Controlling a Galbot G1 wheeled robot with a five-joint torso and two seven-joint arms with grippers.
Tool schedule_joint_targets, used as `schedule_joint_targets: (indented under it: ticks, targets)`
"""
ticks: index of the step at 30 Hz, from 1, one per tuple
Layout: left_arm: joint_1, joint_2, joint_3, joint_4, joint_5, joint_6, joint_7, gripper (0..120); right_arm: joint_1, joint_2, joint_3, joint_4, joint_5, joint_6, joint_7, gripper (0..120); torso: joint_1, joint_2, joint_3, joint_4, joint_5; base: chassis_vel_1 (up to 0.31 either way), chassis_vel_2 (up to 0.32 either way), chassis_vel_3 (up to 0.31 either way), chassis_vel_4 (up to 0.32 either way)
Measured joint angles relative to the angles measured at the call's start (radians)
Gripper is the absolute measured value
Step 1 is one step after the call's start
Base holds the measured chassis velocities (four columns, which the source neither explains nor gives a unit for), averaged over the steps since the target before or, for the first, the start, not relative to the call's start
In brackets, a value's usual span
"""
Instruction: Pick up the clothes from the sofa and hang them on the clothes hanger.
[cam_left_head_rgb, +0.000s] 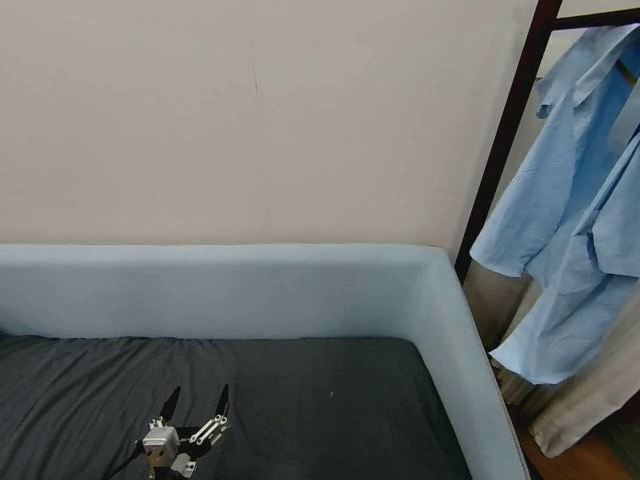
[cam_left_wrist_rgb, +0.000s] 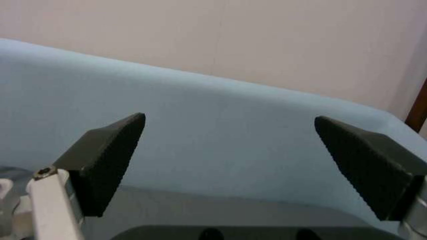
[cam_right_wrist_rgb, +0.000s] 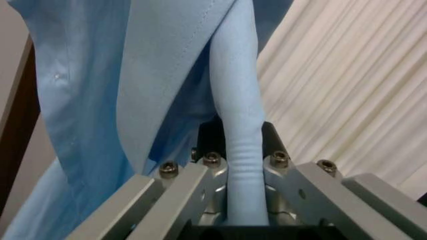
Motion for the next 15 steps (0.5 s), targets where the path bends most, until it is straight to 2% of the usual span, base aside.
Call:
schedule_joint_targets:
  ticks: [4, 15]
  targets:
    - [0.000, 0.000, 0.000, 0.000, 0.000, 0.000, 0.000, 100, 0.077, 0.010, -0.075, -0.034, 0.083, 0.000, 0.043, 1, 0.000, 0.000, 0.000, 0.0001, -0.0002, 0.000, 0.000, 0.000, 0.000]
    - [0.000, 0.000, 0.000, 0.000, 0.000, 0.000, 0.000, 100, 0.122, 0.035, -0.155, -0.109, 0.185, 0.001, 0.084, 1, 0.000, 0.000, 0.000, 0.0000, -0.0002, 0.000, 0.000, 0.000, 0.000]
